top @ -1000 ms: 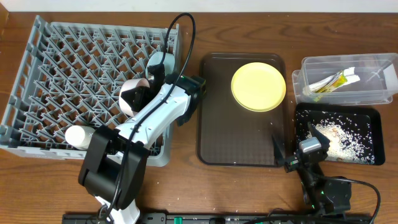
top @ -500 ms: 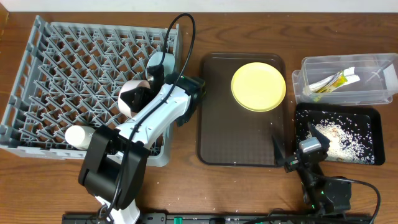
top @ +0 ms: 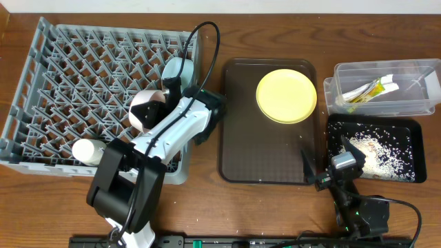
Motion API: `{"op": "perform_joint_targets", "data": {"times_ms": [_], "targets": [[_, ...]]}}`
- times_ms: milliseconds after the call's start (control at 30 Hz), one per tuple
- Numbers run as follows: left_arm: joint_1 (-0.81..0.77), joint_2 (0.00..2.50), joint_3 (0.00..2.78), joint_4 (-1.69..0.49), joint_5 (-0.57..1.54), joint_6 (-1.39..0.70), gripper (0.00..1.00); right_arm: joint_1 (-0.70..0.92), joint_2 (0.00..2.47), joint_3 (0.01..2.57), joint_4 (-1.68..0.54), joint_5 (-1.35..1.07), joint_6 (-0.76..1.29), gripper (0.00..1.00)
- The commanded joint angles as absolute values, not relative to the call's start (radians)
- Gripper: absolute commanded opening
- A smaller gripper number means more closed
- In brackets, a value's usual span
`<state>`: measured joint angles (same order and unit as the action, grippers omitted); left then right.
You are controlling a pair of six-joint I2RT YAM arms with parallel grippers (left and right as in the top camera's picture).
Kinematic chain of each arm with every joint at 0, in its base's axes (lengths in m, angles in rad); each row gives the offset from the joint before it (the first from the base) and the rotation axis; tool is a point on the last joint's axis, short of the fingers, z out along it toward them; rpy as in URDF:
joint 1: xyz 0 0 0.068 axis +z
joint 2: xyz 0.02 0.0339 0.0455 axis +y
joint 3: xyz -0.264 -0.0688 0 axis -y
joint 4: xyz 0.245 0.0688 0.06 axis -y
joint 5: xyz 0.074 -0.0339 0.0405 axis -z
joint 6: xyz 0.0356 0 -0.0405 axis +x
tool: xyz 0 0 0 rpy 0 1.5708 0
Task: Sort waste into correct bins and load items into the dishwasher
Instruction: 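Release the dish and withdraw the left gripper from the rack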
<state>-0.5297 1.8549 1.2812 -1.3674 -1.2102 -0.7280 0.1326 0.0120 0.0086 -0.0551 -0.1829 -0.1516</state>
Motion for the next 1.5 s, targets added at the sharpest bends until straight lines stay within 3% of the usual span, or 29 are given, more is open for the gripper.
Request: {"op": "perform_joint_targets", "data": {"times_ms": [0,167,233,300,367,900,1200,1467], "targets": [[-0.553,1.863,1.255,-1.361,-1.081,-0.739,0.08,0.134,0.007,0.006,-0.057,-0.184,-0.166,0.99],[-0.606,1.863,1.255,-1.379,-1.056,-0.738,0.09,0.134,0.007,0.006,-0.057,-0.184,-0.166,0.99],[-0.63,1.863,1.255,-1.398,-1.053,-0.738,0.17,0.134,0.007,0.006,-0.057,-0.184,-0.166,0.99],[-0.65,1.863,1.255,-1.413,-1.037,-0.739,0.31,0.134,0.007,0.006,-0.057,-0.184,-0.166,0.99],[-0.664,1.863,1.255,-1.413,-1.003,-0.739,0.35,0.134,0.007,0.006,-0.056,-0.184,-0.166,0.99],[-0.698,1.814,1.289,-1.391,-0.731,-0.754,0.46,0.134,0.007,0.006,-0.057,-0.184,-0.166,0.99],[-0.697,1.57,1.29,-1.317,-0.611,-0.753,0.69,0.134,0.007,0.006,-0.057,-0.184,-0.166,0.99],[-0.696,1.244,1.29,-1.1,-0.513,-0.688,0.78,0.134,0.007,0.006,-0.05,-0.183,-0.167,0.99]]}}
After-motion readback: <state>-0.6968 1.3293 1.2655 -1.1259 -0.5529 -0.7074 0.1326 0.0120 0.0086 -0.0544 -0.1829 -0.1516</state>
